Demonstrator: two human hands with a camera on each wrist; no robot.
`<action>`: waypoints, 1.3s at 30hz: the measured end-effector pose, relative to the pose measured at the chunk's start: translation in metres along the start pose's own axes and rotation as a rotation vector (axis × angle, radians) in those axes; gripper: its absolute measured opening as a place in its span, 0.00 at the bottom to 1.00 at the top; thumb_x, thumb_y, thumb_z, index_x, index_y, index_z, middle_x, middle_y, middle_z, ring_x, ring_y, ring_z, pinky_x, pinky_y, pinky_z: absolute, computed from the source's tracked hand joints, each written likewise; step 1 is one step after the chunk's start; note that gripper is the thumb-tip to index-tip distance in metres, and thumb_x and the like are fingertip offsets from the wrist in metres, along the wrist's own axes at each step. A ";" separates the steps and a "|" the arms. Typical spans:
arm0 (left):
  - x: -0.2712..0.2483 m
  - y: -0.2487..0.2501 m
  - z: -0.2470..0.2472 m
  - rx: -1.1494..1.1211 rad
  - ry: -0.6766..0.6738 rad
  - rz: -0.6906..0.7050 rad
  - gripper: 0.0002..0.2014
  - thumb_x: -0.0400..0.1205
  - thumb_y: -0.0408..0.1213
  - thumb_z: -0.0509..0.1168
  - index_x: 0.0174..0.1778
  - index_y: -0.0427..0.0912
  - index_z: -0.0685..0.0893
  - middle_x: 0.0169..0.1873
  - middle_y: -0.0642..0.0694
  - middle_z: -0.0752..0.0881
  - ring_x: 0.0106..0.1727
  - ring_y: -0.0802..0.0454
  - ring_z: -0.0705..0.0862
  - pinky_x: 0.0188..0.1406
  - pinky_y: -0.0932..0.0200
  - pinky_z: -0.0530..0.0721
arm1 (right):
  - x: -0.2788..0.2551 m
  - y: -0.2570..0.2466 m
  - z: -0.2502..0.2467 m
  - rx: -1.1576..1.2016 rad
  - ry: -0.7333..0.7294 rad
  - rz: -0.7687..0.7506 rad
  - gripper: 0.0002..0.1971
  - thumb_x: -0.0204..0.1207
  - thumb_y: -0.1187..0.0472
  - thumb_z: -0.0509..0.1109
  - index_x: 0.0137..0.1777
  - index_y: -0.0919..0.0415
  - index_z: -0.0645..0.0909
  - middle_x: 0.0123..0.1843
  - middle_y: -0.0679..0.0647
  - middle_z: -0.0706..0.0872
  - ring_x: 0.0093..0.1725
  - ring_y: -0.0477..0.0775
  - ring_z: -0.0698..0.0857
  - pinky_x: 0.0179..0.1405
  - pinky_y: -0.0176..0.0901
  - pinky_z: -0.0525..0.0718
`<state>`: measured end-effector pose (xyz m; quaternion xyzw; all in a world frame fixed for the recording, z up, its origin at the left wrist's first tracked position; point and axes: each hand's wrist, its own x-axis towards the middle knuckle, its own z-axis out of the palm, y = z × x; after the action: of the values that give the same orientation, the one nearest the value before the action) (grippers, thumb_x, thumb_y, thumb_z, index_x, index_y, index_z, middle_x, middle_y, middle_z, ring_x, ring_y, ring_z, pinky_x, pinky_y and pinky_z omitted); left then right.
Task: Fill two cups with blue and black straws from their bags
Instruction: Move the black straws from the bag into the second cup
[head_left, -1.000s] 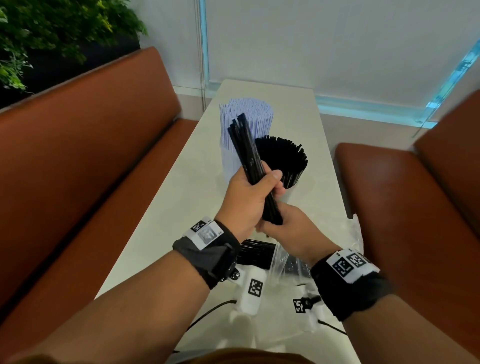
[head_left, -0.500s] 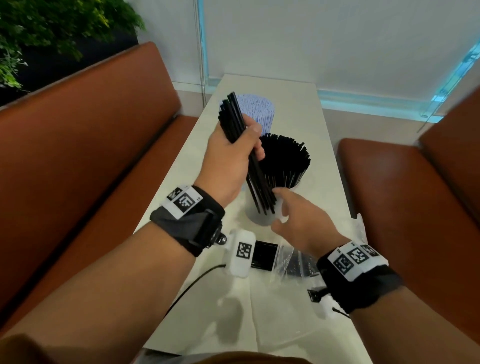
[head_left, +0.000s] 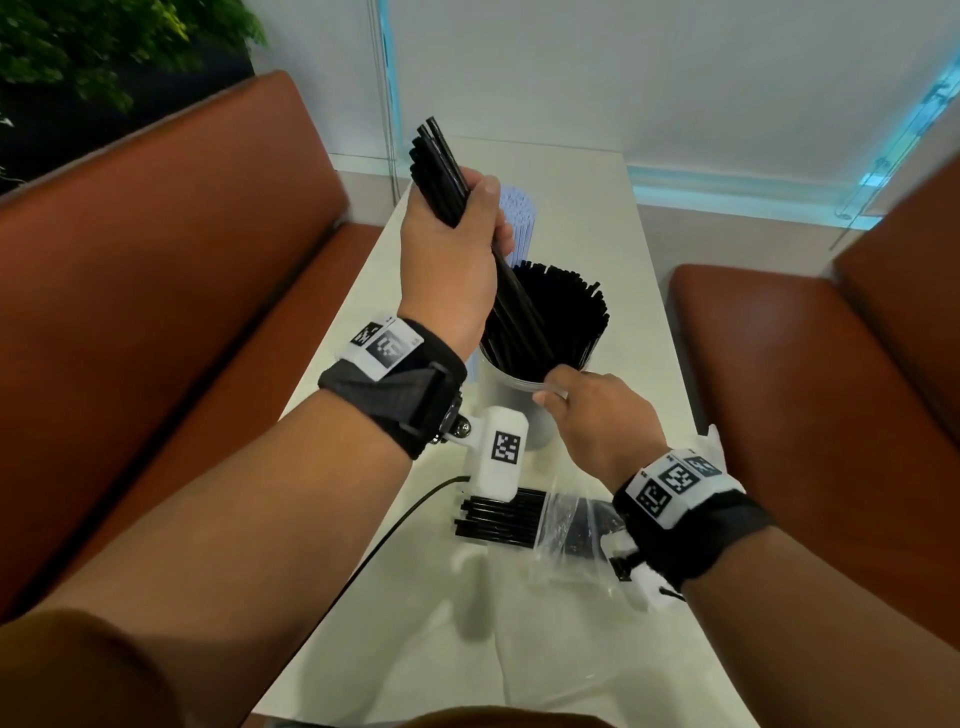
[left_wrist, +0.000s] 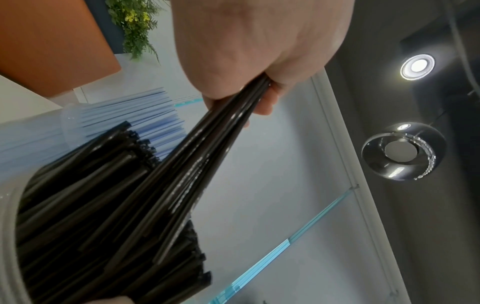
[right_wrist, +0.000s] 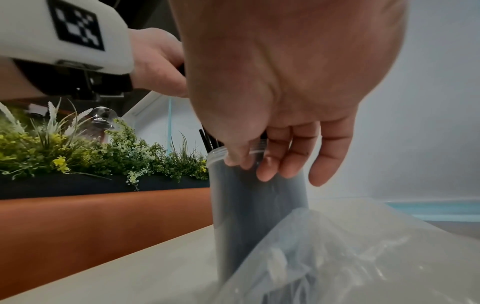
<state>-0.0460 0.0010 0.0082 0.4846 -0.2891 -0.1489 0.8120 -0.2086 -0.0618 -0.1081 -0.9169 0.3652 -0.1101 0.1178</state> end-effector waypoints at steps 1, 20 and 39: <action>-0.001 -0.005 0.000 0.069 -0.030 0.012 0.05 0.83 0.34 0.66 0.44 0.45 0.77 0.25 0.49 0.80 0.29 0.46 0.80 0.35 0.48 0.83 | -0.001 0.000 0.001 -0.013 0.010 -0.002 0.13 0.87 0.42 0.55 0.57 0.47 0.75 0.41 0.47 0.78 0.44 0.55 0.74 0.34 0.47 0.68; -0.027 -0.058 -0.020 0.858 -0.379 0.105 0.07 0.80 0.47 0.72 0.43 0.50 0.82 0.44 0.56 0.80 0.59 0.51 0.75 0.61 0.57 0.76 | -0.005 -0.006 0.000 -0.120 -0.016 0.007 0.14 0.89 0.42 0.51 0.60 0.48 0.73 0.47 0.48 0.82 0.48 0.54 0.74 0.32 0.47 0.68; -0.031 -0.041 -0.028 1.297 -0.842 0.428 0.33 0.87 0.53 0.63 0.83 0.36 0.68 0.83 0.40 0.68 0.86 0.42 0.60 0.86 0.44 0.56 | -0.002 -0.006 0.001 -0.133 -0.008 -0.035 0.13 0.88 0.46 0.55 0.67 0.45 0.73 0.50 0.49 0.84 0.52 0.56 0.78 0.35 0.47 0.71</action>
<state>-0.0511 0.0171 -0.0477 0.6971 -0.6868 0.0376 0.2023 -0.2062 -0.0561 -0.1078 -0.9293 0.3552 -0.0837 0.0562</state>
